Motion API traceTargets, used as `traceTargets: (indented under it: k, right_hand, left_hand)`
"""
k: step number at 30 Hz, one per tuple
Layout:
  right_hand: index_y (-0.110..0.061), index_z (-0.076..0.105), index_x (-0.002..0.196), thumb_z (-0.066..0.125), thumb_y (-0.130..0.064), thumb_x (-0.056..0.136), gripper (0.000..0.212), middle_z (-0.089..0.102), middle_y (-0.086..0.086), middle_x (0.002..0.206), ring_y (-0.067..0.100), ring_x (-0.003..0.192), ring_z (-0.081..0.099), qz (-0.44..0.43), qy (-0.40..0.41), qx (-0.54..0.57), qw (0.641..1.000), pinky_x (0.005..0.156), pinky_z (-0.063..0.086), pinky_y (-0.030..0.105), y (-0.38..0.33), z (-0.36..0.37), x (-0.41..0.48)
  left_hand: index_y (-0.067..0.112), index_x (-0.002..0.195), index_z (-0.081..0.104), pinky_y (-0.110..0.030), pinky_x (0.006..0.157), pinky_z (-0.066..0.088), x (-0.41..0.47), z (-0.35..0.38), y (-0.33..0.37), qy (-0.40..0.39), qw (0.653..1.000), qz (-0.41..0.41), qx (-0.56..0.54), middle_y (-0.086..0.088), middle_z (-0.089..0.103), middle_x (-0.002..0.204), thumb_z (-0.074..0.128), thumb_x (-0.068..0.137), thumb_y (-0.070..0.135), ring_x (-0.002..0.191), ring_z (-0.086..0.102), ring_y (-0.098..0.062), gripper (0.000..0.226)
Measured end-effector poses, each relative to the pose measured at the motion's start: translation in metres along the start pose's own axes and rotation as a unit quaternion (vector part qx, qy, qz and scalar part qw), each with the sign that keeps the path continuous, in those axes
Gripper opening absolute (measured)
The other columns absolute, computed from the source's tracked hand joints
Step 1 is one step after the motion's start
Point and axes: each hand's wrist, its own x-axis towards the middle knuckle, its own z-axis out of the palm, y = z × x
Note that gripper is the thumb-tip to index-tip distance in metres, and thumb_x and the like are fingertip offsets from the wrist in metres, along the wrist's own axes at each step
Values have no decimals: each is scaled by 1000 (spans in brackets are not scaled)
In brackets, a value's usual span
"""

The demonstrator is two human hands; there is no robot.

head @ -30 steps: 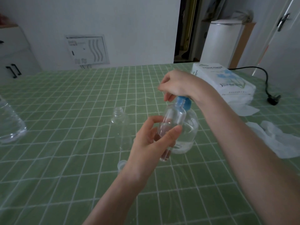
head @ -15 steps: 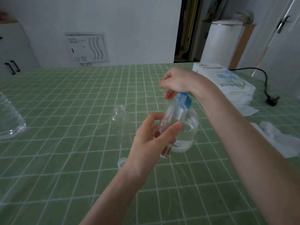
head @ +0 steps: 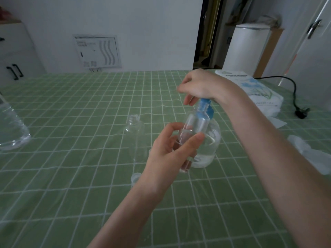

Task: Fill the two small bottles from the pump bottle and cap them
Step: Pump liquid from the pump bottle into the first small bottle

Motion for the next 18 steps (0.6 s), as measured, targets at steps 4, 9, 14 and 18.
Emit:
traceTargets:
  k: [4, 9, 14, 18]
  right_hand:
    - [-1, 61, 115, 51, -26, 93, 35, 71, 16, 103, 31, 98, 68, 11, -17, 0, 1000, 97, 48, 43, 2, 4, 1]
    - [-2, 60, 119, 51, -27, 94, 36, 69, 17, 106, 32, 101, 66, 22, -25, 10, 999, 100, 46, 43, 5, 10, 0]
    - [4, 61, 117, 52, -26, 94, 39, 73, 18, 98, 35, 99, 68, 5, 4, 28, 1000, 96, 50, 45, 3, 4, 0]
    - [6, 60, 118, 52, -24, 92, 40, 74, 13, 90, 35, 100, 68, -4, 15, 26, 1000, 93, 52, 46, 1, 1, 0]
  left_hand:
    - [23, 95, 60, -18, 50, 46, -1, 0, -1, 1, 1000, -3, 5, -10, 68, 83, 66, 72, 39, 66, 59, -11, 29]
    - [28, 90, 61, -19, 50, 45, -1, 0, -3, 3, 1000, -11, 7, -6, 67, 80, 67, 70, 40, 66, 59, -13, 23]
    - [27, 93, 61, -18, 52, 46, 0, 1, -1, 3, 1000, -10, 3, -4, 70, 83, 67, 71, 41, 68, 61, -11, 27]
    - [25, 93, 61, -16, 51, 45, 0, 1, 0, 4, 1000, -7, 0, -7, 69, 84, 66, 71, 41, 67, 60, -10, 28]
